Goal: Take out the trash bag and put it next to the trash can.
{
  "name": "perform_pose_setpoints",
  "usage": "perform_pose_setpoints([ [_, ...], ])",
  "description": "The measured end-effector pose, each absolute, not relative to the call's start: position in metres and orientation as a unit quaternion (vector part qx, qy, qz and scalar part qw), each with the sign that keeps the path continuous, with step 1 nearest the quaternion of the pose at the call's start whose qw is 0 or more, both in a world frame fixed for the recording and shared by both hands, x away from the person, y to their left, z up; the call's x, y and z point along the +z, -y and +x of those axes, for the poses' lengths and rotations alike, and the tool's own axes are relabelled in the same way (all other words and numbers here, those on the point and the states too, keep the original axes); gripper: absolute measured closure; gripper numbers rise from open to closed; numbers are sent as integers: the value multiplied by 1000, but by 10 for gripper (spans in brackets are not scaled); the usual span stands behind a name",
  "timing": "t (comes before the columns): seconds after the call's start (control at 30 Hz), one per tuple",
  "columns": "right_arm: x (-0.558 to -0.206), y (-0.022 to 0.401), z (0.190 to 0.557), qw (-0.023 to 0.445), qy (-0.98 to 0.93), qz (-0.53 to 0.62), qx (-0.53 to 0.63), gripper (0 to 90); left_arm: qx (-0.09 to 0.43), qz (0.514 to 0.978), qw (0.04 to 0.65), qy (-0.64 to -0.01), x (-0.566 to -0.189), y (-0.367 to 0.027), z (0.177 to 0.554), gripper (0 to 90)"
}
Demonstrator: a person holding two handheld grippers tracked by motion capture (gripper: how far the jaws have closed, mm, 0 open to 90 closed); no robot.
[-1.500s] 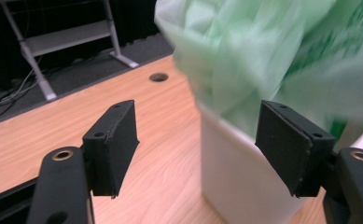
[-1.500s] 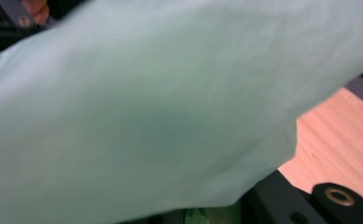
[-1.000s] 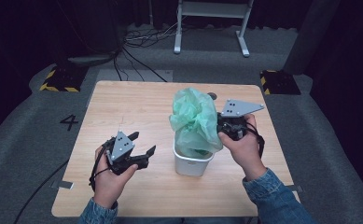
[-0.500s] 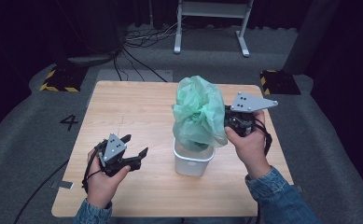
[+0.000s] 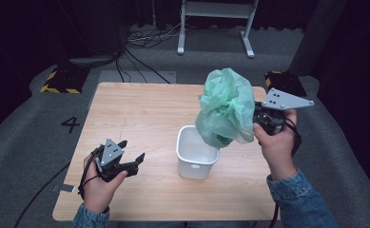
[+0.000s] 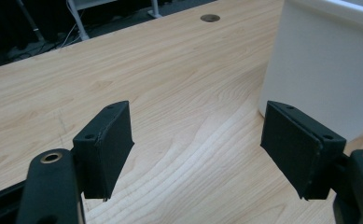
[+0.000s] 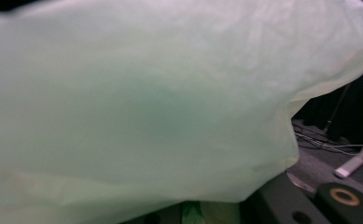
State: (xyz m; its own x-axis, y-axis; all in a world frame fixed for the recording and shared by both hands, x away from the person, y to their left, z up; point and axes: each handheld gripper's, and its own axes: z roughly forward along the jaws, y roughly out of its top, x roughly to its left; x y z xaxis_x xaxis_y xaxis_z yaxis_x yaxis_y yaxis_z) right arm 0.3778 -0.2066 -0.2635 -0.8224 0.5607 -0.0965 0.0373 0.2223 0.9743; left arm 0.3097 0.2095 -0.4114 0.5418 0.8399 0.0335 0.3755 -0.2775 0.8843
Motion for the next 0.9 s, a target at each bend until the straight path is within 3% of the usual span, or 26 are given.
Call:
perform_pose_setpoints([
  [0.47,-268,260,385,255,-736,259,571,851,264,754,431,-419,-415,-220,308,243],
  [0.9,-307,276,398,236,-755,307,530,856,258,755,426,-428,-421,-223,308,243],
])
